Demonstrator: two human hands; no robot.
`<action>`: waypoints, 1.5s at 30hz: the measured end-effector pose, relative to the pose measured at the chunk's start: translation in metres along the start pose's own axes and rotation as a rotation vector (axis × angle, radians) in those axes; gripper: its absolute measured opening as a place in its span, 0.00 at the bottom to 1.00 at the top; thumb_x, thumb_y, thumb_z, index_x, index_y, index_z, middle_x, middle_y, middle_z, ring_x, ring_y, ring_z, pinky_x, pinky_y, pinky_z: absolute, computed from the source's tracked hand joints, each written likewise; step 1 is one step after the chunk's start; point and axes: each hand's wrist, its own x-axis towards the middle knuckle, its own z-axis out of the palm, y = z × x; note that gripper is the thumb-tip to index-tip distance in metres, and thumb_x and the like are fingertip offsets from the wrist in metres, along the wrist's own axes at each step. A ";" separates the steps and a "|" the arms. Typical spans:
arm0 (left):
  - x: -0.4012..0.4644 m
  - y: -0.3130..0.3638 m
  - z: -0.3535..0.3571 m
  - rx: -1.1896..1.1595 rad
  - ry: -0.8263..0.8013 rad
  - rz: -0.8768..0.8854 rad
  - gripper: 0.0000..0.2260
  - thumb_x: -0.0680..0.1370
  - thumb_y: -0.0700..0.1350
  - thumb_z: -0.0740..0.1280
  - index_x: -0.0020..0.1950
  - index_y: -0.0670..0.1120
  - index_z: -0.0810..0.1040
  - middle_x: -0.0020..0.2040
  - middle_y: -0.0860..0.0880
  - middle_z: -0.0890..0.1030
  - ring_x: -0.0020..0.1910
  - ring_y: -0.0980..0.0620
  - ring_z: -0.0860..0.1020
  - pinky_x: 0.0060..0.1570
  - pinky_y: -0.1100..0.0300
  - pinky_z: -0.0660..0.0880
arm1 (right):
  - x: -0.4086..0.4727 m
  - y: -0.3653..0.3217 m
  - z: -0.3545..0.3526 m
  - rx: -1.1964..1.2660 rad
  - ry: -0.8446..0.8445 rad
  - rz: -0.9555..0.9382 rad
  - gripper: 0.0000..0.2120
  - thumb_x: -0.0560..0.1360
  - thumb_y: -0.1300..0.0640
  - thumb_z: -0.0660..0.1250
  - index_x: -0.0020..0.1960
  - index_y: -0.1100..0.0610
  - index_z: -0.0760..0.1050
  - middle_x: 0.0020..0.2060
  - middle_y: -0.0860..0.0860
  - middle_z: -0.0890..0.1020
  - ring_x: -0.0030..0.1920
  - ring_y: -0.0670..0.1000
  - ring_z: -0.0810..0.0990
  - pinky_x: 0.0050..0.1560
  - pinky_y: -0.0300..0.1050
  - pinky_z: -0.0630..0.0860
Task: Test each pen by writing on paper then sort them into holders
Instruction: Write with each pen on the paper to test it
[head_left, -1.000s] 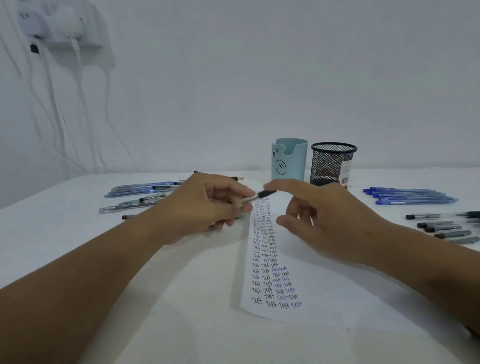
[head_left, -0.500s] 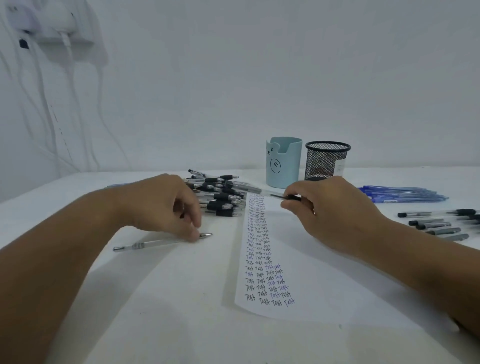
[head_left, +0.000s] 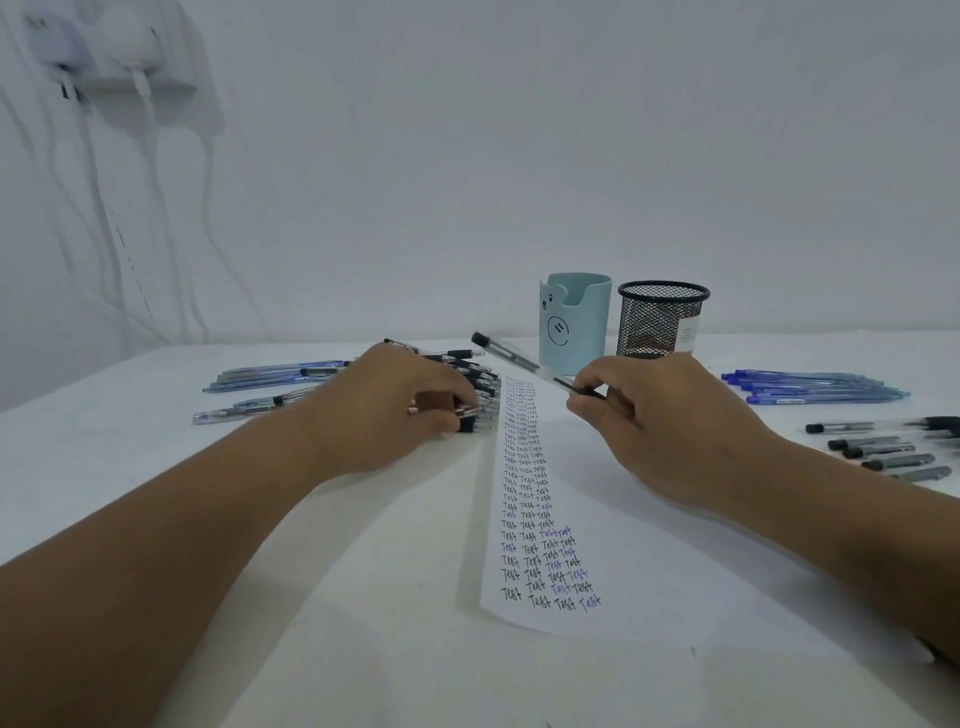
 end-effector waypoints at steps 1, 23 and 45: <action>0.001 0.000 0.002 0.011 -0.019 0.021 0.09 0.74 0.39 0.76 0.53 0.49 0.87 0.44 0.56 0.84 0.48 0.62 0.77 0.44 0.77 0.68 | 0.000 0.000 0.000 0.000 -0.004 0.003 0.07 0.79 0.47 0.65 0.48 0.48 0.79 0.22 0.43 0.71 0.28 0.43 0.72 0.30 0.41 0.63; -0.001 0.023 0.007 -0.255 -0.024 0.007 0.05 0.73 0.49 0.77 0.48 0.55 0.86 0.47 0.56 0.84 0.50 0.57 0.80 0.45 0.73 0.69 | 0.000 -0.012 -0.009 0.498 -0.040 0.280 0.21 0.79 0.43 0.63 0.40 0.58 0.82 0.27 0.39 0.78 0.30 0.39 0.74 0.33 0.29 0.69; -0.002 0.026 0.018 -0.150 -0.171 0.051 0.11 0.71 0.58 0.77 0.50 0.58 0.85 0.52 0.63 0.82 0.56 0.60 0.76 0.54 0.66 0.70 | 0.015 -0.006 -0.033 1.822 -0.036 0.639 0.30 0.72 0.29 0.59 0.37 0.58 0.72 0.26 0.50 0.60 0.28 0.51 0.60 0.34 0.44 0.66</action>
